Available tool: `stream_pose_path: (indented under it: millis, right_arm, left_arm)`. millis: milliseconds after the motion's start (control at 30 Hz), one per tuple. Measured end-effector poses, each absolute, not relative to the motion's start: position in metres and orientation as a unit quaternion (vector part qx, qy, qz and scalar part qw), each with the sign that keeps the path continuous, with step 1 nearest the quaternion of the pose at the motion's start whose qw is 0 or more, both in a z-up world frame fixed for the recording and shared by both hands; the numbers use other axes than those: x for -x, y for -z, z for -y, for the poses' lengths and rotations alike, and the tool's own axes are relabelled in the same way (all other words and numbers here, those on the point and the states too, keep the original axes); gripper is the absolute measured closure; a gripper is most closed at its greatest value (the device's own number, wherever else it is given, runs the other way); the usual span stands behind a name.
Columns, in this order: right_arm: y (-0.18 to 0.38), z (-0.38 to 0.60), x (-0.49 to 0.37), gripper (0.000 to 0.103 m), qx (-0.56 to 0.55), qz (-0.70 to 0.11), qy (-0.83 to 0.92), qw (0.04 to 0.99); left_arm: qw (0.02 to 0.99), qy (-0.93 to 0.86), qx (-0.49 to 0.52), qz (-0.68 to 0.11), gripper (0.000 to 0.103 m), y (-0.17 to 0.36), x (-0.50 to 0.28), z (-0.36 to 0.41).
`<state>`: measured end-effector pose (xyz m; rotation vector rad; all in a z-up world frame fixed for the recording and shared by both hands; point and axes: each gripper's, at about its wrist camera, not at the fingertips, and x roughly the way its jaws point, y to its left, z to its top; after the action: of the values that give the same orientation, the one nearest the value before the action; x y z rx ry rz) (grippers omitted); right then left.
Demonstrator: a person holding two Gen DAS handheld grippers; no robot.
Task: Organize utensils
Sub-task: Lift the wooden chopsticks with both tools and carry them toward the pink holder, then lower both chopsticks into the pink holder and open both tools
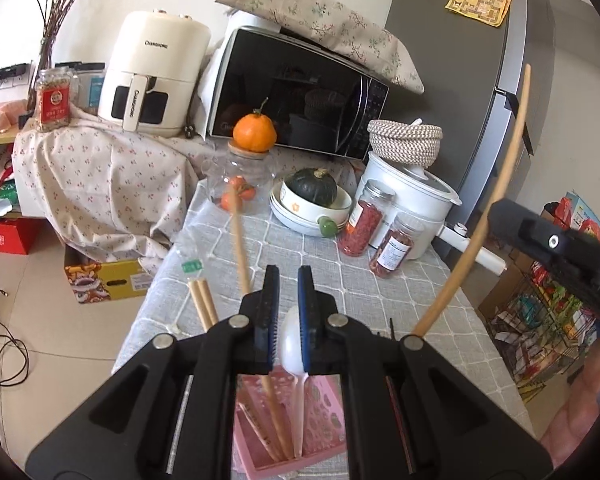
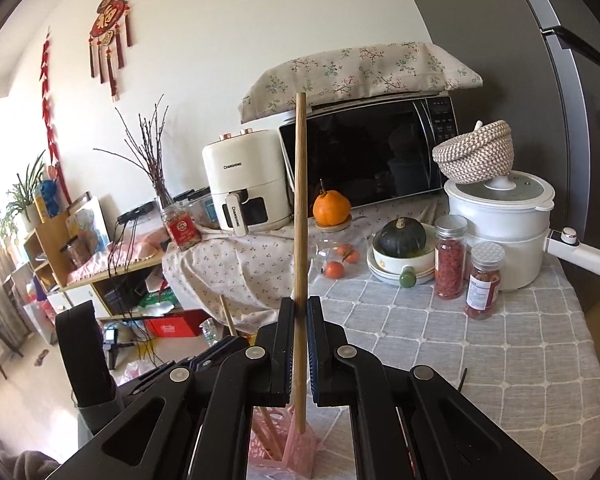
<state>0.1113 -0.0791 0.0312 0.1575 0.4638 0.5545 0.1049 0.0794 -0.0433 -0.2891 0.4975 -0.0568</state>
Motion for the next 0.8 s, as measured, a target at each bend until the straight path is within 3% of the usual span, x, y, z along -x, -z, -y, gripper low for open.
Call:
stream_pose_path:
  millis: [133, 267, 433, 600, 733, 800]
  right_arm:
    - [-0.026, 0.069, -0.111, 0.097, -0.073, -0.228, -0.284, 0.928]
    - [-0.017, 0.058, -0.115, 0.097, -0.065, -0.239, -0.301, 0.921]
    - [0.002, 0.042, -0.121, 0.096, -0.046, -0.274, -0.320, 0.906]
    - [0.012, 0.041, -0.124, 0.082, -0.042, -0.304, -0.321, 0.896]
    - [0.004, 0.055, -0.124, 0.076, -0.053, -0.297, -0.309, 0.902]
    - [0.002, 0.067, -0.127, 0.073, -0.063, -0.301, -0.295, 0.905]
  left_arm:
    - [0.952, 0.022, 0.168, -0.255, 0.090, 0.031, -0.104, -0.087]
    - [0.939, 0.005, 0.184, -0.291, 0.069, 0.022, -0.104, -0.094]
    - [0.938, -0.025, 0.160, -0.307, 0.064, 0.009, -0.099, -0.103]
    - [0.928, -0.022, 0.163, -0.334, 0.046, 0.008, -0.099, -0.102]
    - [0.924, -0.007, 0.152, -0.349, 0.038, 0.005, -0.101, -0.091]
    - [0.927, -0.001, 0.140, -0.347, 0.025, 0.002, -0.099, -0.082]
